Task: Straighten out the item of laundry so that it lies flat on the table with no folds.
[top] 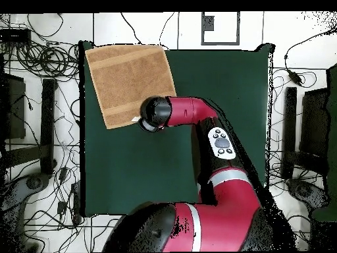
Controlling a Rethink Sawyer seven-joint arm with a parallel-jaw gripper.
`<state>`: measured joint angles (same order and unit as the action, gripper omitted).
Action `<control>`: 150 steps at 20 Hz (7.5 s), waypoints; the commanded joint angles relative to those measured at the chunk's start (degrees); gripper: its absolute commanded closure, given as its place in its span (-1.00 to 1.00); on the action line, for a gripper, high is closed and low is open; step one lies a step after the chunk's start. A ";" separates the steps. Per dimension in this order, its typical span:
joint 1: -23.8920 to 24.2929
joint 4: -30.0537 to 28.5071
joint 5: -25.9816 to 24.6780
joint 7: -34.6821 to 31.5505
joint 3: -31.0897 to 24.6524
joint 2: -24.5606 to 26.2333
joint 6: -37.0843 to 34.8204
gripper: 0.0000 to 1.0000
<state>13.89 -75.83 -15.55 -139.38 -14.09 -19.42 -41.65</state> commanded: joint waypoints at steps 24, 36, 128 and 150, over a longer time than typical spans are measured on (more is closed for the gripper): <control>2.43 -8.96 -4.83 -0.95 -0.30 15.81 28.82 -1.00; 2.88 -7.96 -5.70 0.72 -0.29 16.17 28.56 1.00; 9.25 -12.93 -23.98 7.14 4.32 15.52 17.26 1.00; 11.40 -8.80 -33.22 13.78 -1.95 16.90 26.59 1.00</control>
<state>22.36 -85.72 -32.21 -139.40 -23.03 -21.54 -23.60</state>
